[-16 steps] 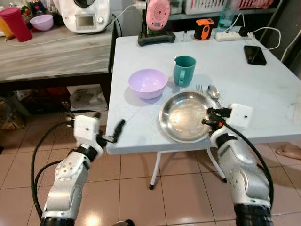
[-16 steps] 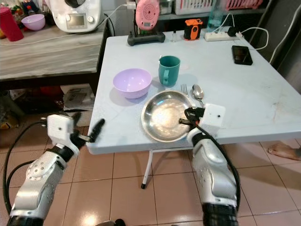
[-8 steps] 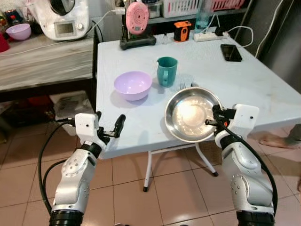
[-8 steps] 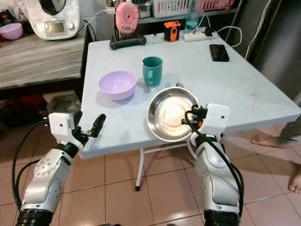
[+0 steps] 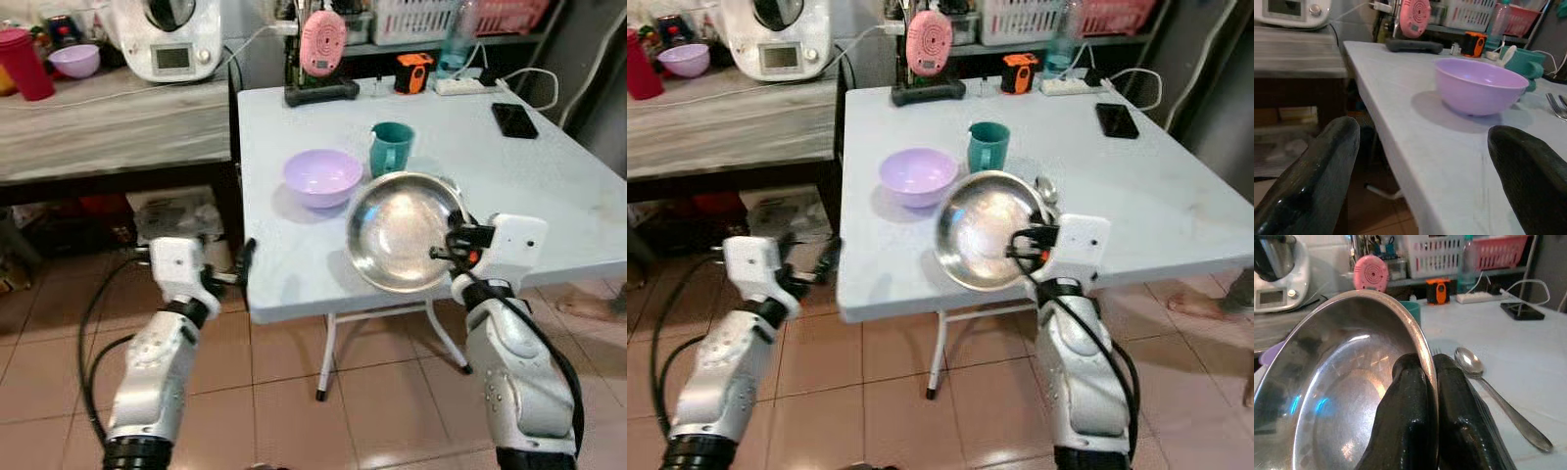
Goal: Setting the table
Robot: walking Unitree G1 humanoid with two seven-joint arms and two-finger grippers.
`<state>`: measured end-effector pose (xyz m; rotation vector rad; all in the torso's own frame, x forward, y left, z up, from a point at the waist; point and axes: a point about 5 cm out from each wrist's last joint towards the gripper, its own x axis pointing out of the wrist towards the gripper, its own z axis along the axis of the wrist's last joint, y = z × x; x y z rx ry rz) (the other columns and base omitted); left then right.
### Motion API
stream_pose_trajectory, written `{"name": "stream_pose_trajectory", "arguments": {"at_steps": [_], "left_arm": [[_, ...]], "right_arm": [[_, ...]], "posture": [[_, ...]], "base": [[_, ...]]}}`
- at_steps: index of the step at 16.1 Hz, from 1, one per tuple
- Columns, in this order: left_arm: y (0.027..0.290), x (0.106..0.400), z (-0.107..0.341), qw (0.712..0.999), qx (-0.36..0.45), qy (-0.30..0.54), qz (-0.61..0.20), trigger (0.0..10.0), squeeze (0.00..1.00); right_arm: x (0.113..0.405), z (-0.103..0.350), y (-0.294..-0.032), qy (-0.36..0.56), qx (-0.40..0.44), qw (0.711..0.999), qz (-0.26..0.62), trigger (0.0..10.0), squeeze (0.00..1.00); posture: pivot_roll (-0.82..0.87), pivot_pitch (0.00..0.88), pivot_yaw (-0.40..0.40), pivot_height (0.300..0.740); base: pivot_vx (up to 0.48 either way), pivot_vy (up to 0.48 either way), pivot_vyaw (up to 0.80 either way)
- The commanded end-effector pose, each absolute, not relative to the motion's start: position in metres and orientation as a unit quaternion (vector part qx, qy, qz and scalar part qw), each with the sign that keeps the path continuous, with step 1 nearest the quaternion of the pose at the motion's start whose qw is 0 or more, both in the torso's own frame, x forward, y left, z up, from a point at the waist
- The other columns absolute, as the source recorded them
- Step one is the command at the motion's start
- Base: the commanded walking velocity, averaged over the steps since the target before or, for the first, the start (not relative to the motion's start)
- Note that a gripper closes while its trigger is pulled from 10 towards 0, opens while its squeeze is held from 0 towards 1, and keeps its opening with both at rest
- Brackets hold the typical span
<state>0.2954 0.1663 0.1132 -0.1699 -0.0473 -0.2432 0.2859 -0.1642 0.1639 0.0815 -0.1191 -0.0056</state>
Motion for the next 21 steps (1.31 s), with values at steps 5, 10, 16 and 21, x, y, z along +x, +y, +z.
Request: {"name": "stream_pose_trajectory", "arguments": {"at_steps": [5,10,16,21], "left_arm": [[0.1583,0.2978,0.1152,0.987,-0.090,-0.027,-0.129,10.0,0.00],[0.1597,0.3007,0.1166,0.989,-0.087,-0.031,-0.120,10.0,0.00],[0.1592,0.3018,0.1160,0.989,-0.082,-0.031,-0.118,10.0,0.00],[0.1591,0.3036,0.1164,0.991,-0.074,-0.034,-0.105,10.0,0.00]], "right_arm": [[0.2761,0.1654,-0.1715,-0.075,0.018,0.997,-0.015,10.0,0.00],[0.2763,0.1660,-0.1717,-0.081,0.012,0.997,-0.017,10.0,0.00],[0.2790,0.1686,-0.1721,-0.089,0.005,0.996,-0.019,10.0,0.00],[0.2779,0.1679,-0.1742,-0.089,0.005,0.996,-0.023,10.0,0.00]], "posture": [[-0.22,0.038,0.071,0.740],[-0.22,0.028,0.075,0.740],[-0.22,0.015,0.074,0.740],[-0.23,0.017,0.077,0.740]], "base": [[0.000,0.459,0.00],[0.000,0.480,0.00],[0.000,0.480,0.00],[0.000,0.480,0.41]]}}
